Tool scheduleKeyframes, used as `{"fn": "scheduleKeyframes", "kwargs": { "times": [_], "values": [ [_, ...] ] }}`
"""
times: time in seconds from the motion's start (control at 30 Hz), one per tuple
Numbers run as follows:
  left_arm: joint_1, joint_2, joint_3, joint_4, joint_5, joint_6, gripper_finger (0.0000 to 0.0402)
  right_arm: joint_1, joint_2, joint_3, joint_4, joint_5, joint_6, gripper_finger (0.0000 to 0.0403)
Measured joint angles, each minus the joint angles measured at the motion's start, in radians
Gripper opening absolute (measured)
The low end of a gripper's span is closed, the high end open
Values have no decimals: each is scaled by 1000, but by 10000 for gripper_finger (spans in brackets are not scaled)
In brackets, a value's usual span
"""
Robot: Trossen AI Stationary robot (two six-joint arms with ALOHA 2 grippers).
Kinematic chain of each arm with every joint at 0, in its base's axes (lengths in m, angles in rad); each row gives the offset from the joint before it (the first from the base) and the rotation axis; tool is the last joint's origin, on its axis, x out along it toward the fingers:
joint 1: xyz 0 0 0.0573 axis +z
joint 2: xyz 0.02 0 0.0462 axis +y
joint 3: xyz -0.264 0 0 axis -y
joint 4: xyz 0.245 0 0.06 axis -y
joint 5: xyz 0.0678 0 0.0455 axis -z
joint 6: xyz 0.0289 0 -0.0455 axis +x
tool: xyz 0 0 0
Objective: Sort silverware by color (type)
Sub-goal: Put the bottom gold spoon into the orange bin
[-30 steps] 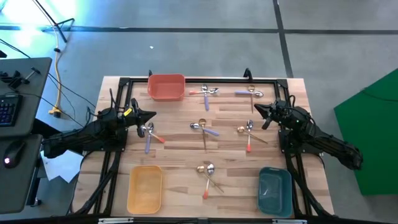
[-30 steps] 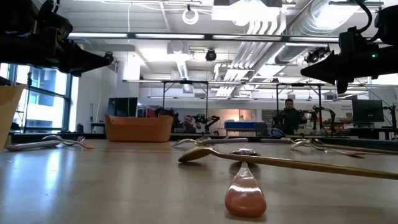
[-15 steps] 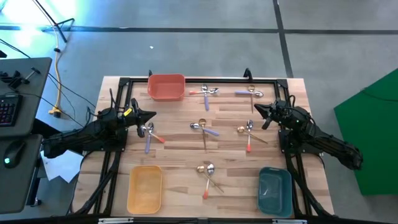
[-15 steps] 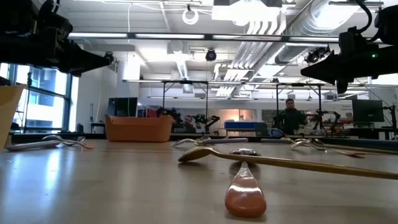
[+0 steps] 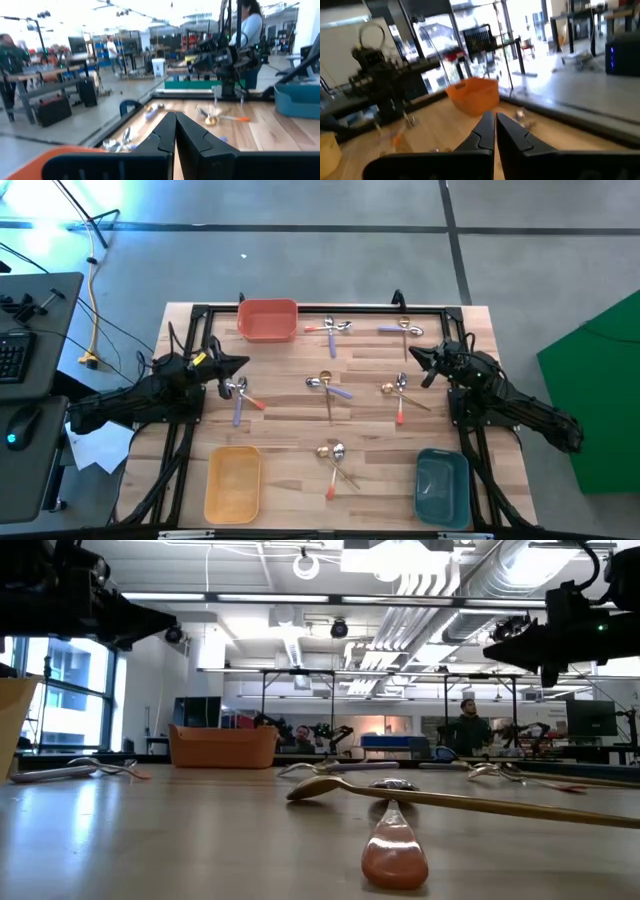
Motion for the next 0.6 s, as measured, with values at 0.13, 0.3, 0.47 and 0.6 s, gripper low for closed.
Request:
{"fn": "scheduleKeyframes", "kwargs": {
  "times": [0.13, 0.3, 0.47, 0.6],
  "values": [
    [0, 0, 0, -6, 11, 20, 3, 0, 0, 0, 85, 7, -27, 0],
    [-1, 0, 0, -27, 11, -7, 3, 0, 0, 0, 180, 7, -40, 0],
    [-1, 0, 0, 29, 11, -94, 3, 2, 4, 0, 331, -68, 41, 0],
    [-1, 0, 0, 54, 43, -178, 3, 51, 46, 0, 393, -100, 10, 0]
  ]
}}
